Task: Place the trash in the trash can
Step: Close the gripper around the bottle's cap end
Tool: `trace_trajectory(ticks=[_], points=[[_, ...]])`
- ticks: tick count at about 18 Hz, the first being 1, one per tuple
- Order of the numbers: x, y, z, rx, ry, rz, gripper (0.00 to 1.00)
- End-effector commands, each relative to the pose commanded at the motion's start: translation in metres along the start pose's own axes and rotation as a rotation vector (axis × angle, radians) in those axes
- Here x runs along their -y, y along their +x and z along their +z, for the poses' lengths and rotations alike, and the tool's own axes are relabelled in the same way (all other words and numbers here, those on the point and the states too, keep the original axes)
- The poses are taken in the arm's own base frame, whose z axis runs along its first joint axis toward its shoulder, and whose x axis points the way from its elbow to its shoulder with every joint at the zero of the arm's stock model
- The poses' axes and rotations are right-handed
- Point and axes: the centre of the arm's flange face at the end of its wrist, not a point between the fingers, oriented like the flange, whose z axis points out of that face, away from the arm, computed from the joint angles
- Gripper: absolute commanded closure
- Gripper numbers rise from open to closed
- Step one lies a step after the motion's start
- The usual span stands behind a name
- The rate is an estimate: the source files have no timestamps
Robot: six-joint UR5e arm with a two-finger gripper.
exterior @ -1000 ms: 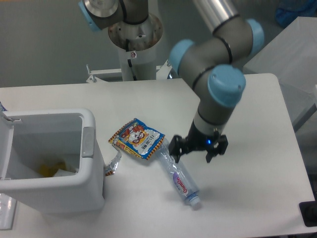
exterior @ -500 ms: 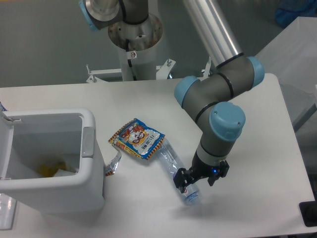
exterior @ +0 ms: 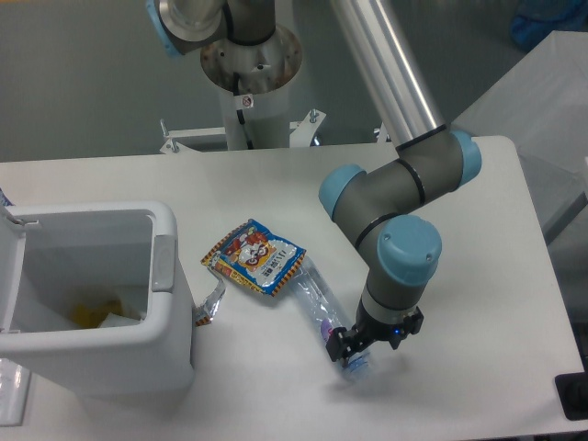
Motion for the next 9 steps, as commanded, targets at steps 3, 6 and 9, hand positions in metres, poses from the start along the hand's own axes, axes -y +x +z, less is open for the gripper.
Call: trace_trajectory(ticks=[3, 6, 9], points=[[-0.002, 0.001, 0.009, 0.0, -0.013, -0.005, 0.0], [-0.002, 0.004, 0.012, 0.013, -0.016, 0.001, 0.0], [-0.003, 0.005, 0.016, 0.021, -0.024, 0.005, 0.0]])
